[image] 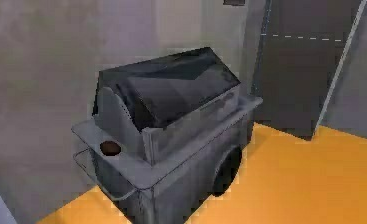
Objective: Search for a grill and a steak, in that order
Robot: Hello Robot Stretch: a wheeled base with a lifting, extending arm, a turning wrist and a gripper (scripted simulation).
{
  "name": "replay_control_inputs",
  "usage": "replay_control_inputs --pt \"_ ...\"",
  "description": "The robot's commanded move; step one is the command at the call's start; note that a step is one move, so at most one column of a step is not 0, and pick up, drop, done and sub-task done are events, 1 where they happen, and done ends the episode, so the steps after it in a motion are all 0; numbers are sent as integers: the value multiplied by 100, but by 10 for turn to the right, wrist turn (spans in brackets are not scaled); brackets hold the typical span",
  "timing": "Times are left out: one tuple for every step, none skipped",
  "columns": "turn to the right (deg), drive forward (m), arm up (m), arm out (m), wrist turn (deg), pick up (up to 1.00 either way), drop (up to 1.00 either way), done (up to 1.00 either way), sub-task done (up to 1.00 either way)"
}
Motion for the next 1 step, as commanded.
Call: replay_control_inputs --pt "0 0 0 0 0 0 0 0 100"
